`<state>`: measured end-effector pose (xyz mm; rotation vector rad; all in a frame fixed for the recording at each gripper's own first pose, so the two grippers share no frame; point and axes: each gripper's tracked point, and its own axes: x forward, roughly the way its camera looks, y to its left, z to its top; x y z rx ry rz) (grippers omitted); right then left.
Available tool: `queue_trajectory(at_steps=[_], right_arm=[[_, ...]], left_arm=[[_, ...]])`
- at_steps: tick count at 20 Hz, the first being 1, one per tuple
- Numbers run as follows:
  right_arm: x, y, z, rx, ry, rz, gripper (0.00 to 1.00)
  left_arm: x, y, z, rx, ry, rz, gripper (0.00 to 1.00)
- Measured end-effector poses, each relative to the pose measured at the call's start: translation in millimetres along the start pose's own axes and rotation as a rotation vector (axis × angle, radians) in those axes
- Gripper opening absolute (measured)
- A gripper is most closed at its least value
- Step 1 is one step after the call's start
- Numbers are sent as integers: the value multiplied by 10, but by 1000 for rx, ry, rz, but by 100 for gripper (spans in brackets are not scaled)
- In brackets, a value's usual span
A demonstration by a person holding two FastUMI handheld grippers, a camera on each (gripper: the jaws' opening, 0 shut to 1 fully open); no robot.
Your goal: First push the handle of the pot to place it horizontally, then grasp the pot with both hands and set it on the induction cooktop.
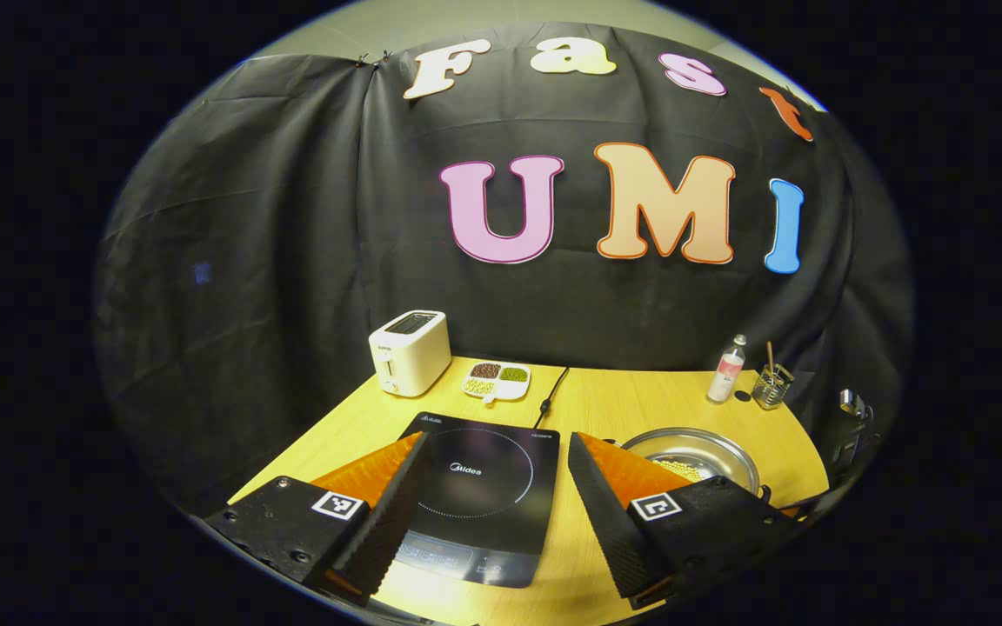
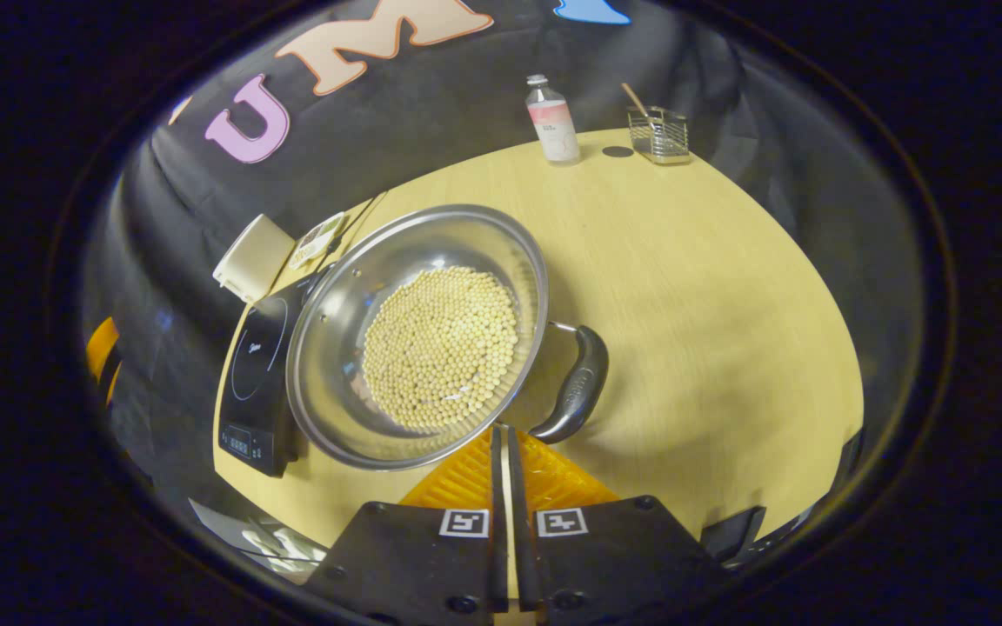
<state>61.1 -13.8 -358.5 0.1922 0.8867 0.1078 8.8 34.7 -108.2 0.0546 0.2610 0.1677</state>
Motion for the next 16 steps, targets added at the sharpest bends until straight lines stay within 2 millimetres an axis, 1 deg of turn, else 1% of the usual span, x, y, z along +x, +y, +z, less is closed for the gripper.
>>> queue_trajectory(at_steps=[7,11,16], right_arm=[[104,-147,230,-5,-17,11,6],[161,-216,367,15,-24,16,6],[252,-266,593,38,-45,29,6]], left_arm=[[-51,-52,-25,2,8,33,96],[-53,-123,-64,-7,21,44,96],[-26,-224,-102,-9,35,59,96]])
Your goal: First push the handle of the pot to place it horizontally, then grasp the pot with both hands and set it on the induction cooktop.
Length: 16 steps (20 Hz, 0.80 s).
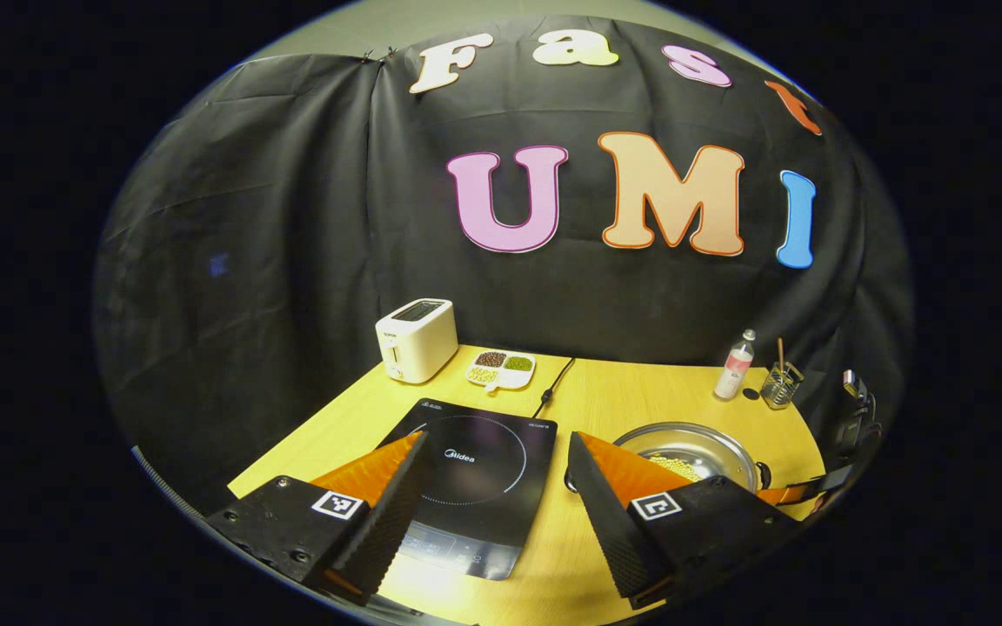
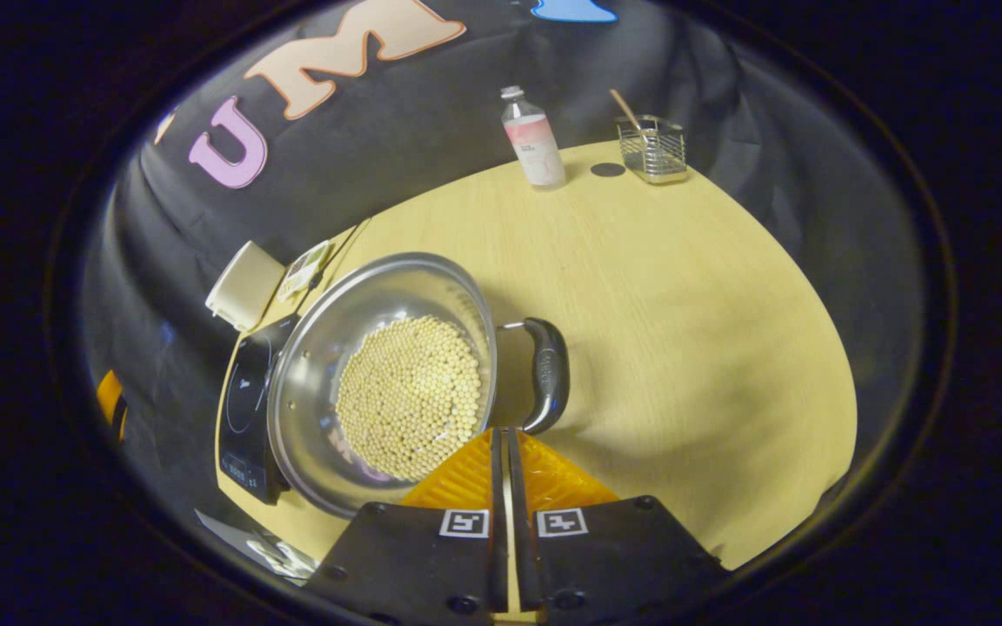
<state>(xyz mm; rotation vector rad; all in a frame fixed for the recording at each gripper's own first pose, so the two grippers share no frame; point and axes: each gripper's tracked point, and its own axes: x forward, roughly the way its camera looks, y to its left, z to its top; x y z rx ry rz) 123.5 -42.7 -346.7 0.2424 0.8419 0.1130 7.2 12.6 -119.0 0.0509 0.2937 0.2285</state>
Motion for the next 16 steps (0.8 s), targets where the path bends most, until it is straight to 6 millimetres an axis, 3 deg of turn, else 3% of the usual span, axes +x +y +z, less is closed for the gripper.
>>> queue_trajectory(at_steps=[2,6,7,9,10,12,13,16], right_arm=[[51,-16,74,9,-2,8,6],[142,-37,237,-15,-14,6,5],[168,-47,276,-22,-15,4,0],[184,-51,321,-32,-19,4,5],[176,-45,313,-34,-18,6,0],[170,-55,284,-54,-13,6,5],[170,-75,260,-73,-9,1,0],[147,-121,181,-115,4,-14,0]], left_arm=[[8,-19,13,8,1,11,93],[1,-57,21,15,0,26,96],[-2,-57,18,15,1,29,96],[7,-58,12,15,5,37,96],[16,-57,11,14,8,39,95],[33,-74,12,12,10,38,95],[36,-86,-8,11,13,36,95],[67,-134,-38,6,20,21,95]])
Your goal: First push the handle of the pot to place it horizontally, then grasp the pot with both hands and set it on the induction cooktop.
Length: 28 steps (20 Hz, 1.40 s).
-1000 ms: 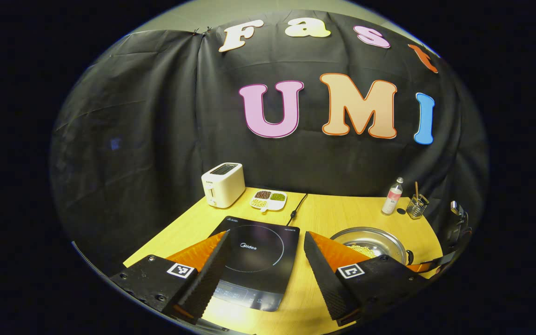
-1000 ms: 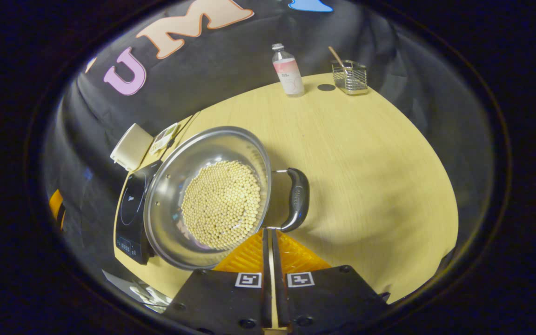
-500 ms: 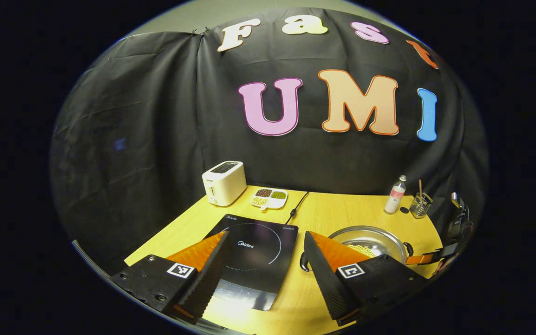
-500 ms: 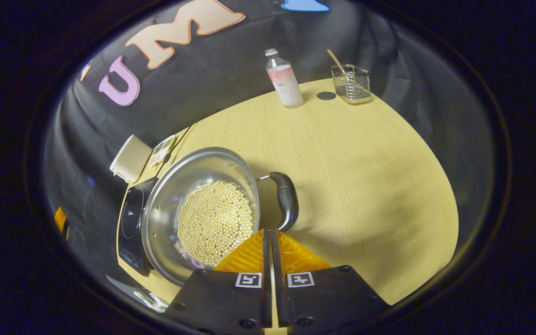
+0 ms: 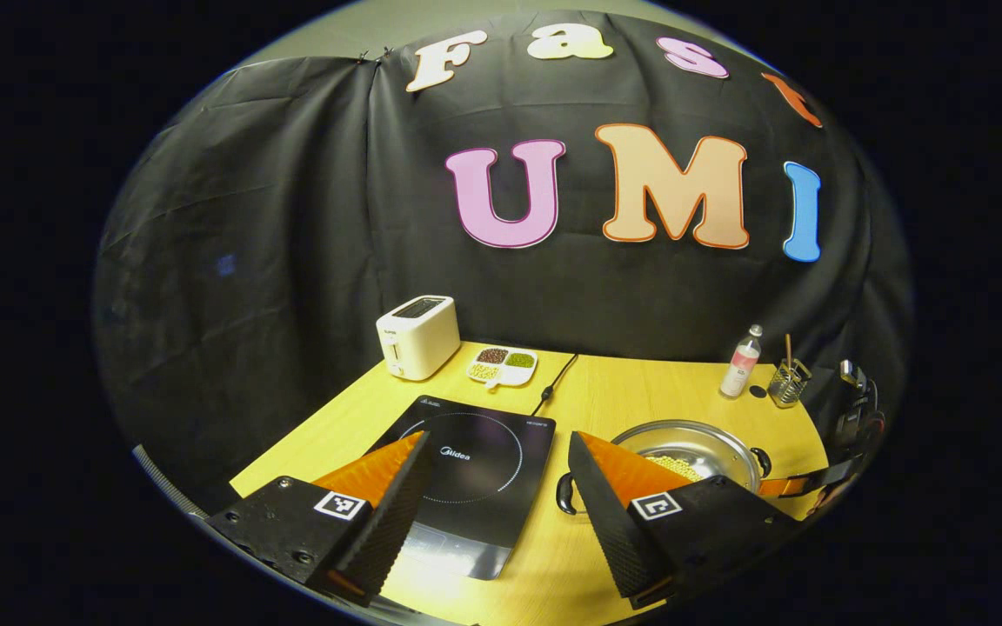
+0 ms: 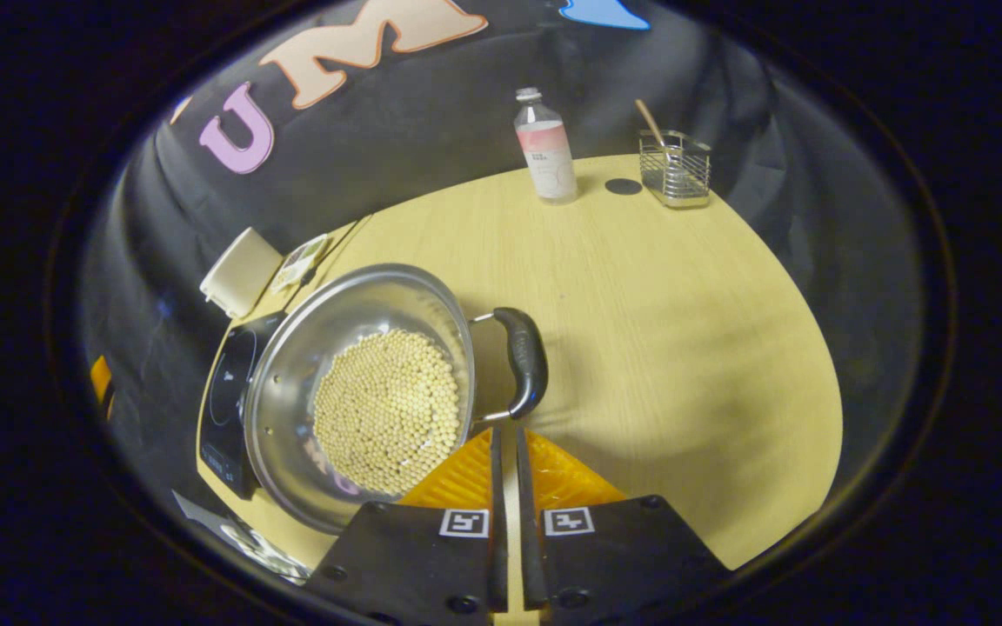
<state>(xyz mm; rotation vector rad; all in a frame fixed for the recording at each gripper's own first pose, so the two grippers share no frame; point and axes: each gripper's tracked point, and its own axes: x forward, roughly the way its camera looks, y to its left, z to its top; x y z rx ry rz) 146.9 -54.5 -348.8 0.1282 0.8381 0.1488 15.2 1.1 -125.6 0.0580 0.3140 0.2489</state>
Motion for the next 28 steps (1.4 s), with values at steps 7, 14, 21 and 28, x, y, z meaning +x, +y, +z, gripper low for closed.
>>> queue_trajectory(at_steps=[7,14,21,28], right_arm=[[-155,-292,68,107,-8,-22,0],[-306,-412,303,315,-7,42,62],[-99,-209,560,275,2,96,92],[332,55,477,219,107,136,92]], left_arm=[[211,-99,-264,0,60,-52,95],[585,-336,-659,-20,198,-145,96],[918,-599,-1087,3,362,-209,96],[1158,-719,-1427,-12,491,-231,96]])
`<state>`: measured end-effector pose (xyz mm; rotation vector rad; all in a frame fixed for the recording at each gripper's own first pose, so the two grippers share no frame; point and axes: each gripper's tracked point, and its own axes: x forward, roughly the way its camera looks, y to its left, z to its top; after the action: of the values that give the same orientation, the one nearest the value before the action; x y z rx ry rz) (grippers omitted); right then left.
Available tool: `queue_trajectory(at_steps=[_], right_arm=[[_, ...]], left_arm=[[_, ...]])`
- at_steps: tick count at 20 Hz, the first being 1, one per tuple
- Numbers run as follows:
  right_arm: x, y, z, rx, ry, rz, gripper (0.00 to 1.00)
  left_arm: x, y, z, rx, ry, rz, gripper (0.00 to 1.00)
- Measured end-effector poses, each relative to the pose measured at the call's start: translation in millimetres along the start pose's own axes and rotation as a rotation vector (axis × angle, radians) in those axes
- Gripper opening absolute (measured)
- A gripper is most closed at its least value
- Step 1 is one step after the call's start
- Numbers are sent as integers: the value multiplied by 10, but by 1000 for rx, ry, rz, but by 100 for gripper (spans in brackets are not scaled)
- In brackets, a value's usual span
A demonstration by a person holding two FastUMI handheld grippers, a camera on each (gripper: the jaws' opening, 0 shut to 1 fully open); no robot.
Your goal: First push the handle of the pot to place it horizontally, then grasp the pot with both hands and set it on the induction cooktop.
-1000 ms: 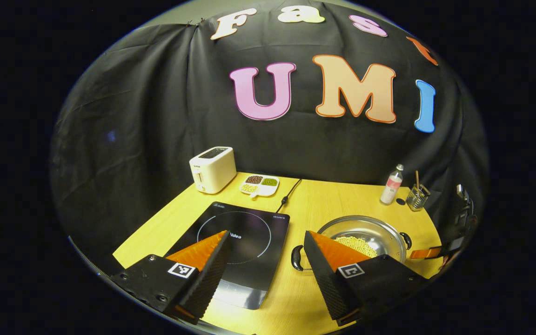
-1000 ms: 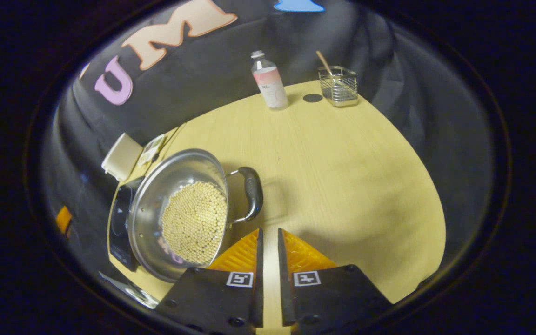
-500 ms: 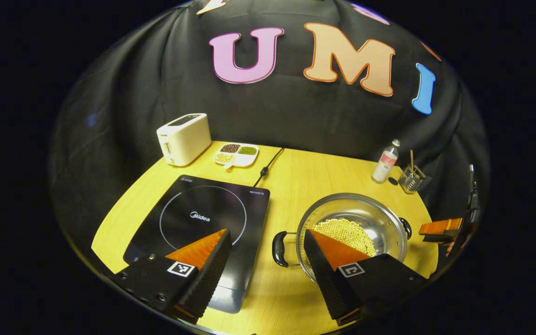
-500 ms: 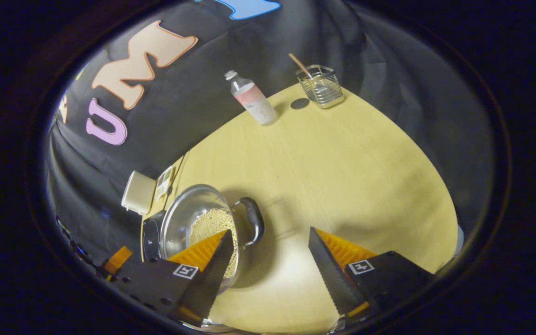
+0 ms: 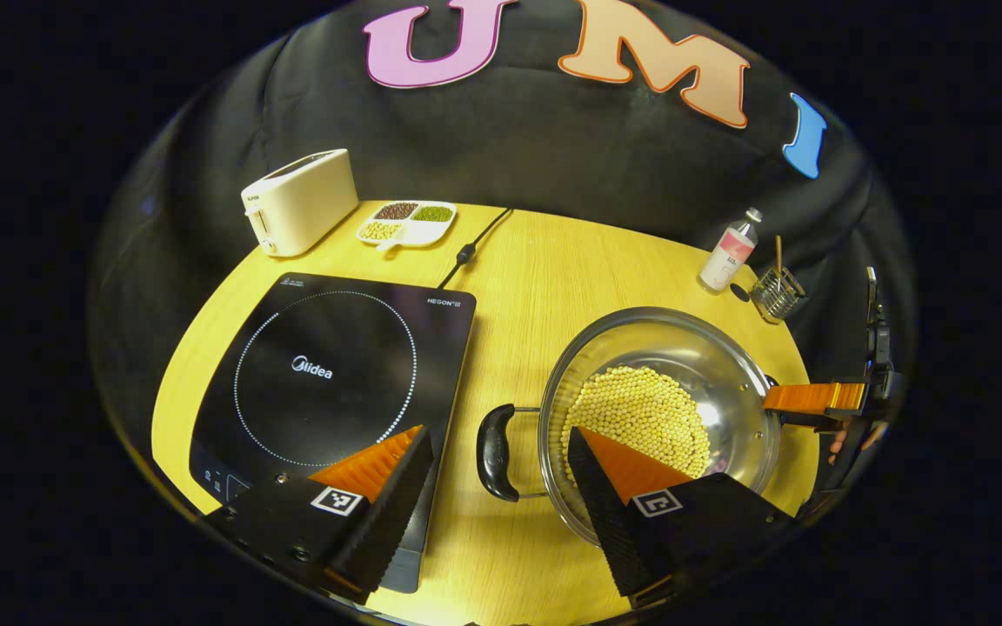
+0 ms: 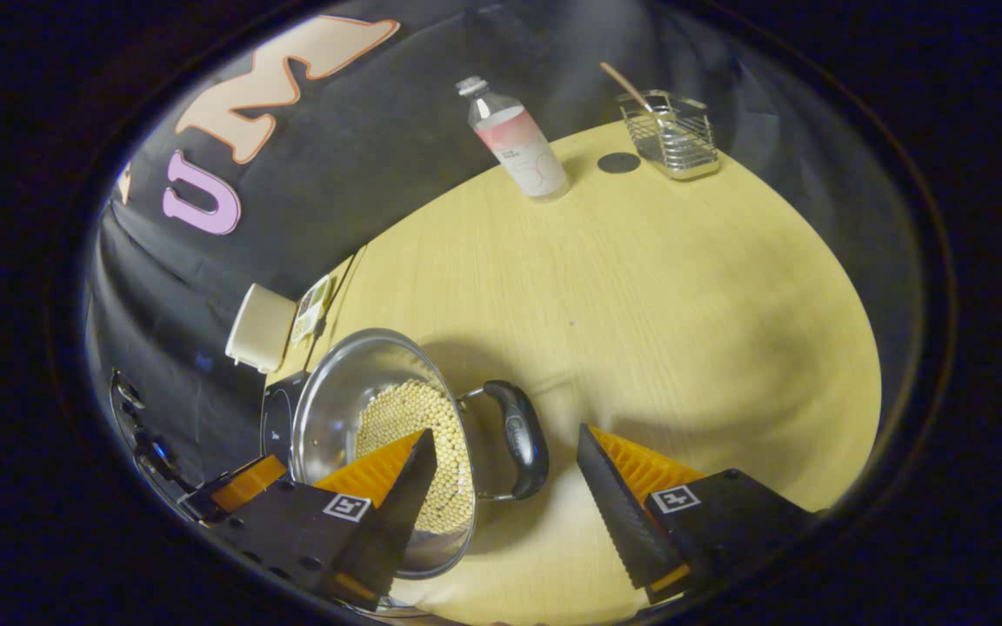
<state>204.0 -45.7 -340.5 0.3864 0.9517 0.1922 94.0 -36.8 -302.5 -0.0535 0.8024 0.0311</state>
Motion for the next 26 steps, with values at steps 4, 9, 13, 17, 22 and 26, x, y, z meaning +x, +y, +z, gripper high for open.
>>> queue_trajectory(at_steps=[4,9,13,17,22,26], right_arm=[[186,-12,-57,-11,41,-11,87],[316,-9,-141,-25,85,-9,79],[362,41,-190,-43,102,0,82],[401,72,-237,-57,116,10,71],[426,-4,-220,-52,115,6,48],[428,-25,-214,-69,117,22,48]], left_arm=[[210,13,-144,1,62,5,96],[313,3,-143,59,71,25,94],[393,-205,-186,89,91,-27,95],[449,-178,-189,133,97,17,94],[538,-123,-249,104,122,14,80],[665,-127,-294,23,132,-15,75]])
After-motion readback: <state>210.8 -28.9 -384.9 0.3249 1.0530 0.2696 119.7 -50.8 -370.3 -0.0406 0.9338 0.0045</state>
